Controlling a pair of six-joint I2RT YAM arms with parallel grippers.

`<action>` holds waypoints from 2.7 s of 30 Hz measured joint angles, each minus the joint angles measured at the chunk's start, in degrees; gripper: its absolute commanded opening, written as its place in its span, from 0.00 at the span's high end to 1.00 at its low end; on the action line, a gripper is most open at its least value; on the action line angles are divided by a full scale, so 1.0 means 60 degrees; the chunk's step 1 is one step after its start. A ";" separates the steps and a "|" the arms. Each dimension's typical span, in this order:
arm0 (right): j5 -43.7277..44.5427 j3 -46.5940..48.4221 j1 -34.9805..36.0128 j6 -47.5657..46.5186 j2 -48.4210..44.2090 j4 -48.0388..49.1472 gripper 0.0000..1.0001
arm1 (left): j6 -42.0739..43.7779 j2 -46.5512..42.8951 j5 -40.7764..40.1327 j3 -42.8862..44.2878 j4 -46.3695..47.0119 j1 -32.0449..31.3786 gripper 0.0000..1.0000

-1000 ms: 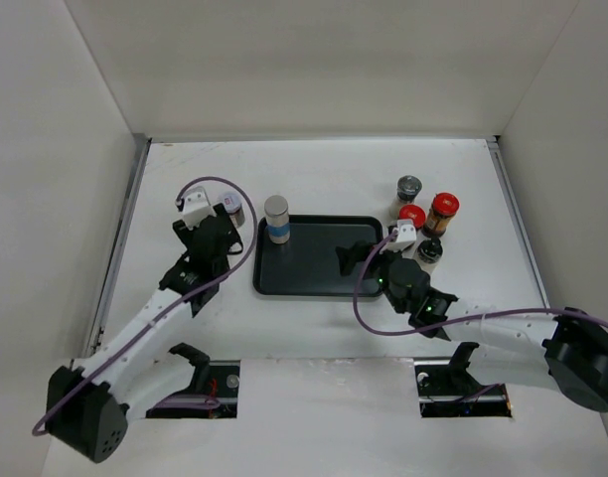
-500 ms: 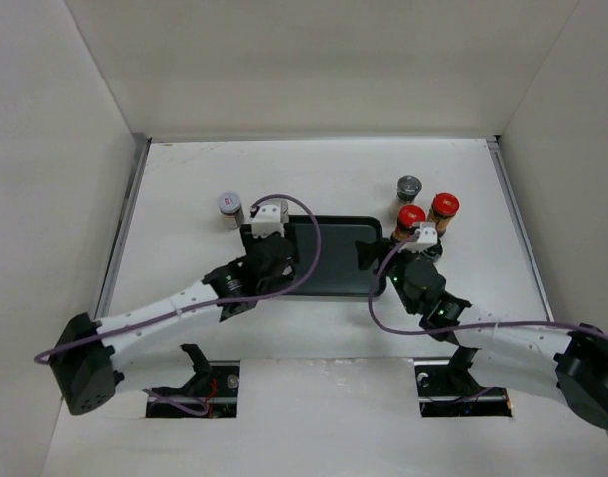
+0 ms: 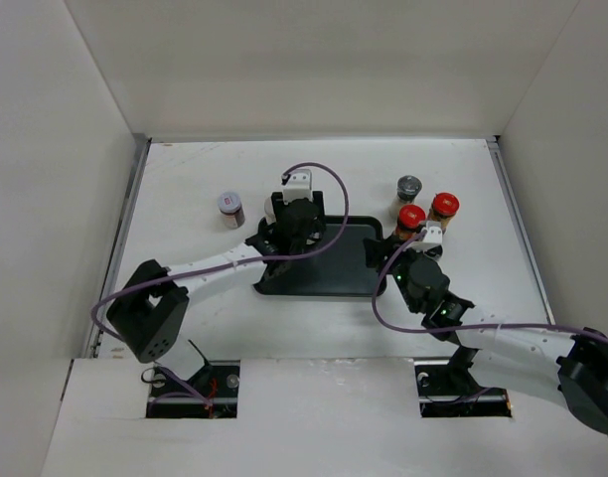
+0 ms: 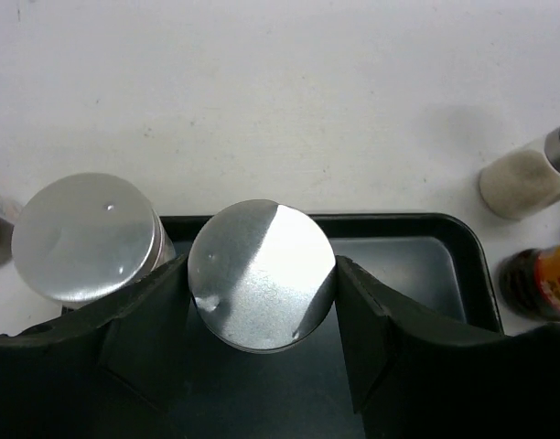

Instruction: Organize the condiment bottles

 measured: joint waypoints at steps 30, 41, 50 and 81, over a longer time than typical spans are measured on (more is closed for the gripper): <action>-0.0127 0.0000 0.0000 0.0000 -0.0007 0.0000 0.37 | 0.0783 0.0601 0.0178 0.0423 0.1118 0.0160 0.13; -0.0135 0.0000 0.0000 0.0022 -0.0007 0.0000 0.42 | 0.0404 -0.2823 0.0149 -0.0186 0.1093 0.2069 0.18; -0.0171 0.0000 0.0000 0.0022 0.0164 -0.0007 0.35 | -0.0331 -0.0976 0.0605 -0.0076 -0.0714 0.4535 0.10; -0.0277 0.0004 0.0007 0.0026 0.0361 -0.0018 0.17 | -0.0590 0.0586 0.0951 -0.0437 -0.1246 0.5049 0.65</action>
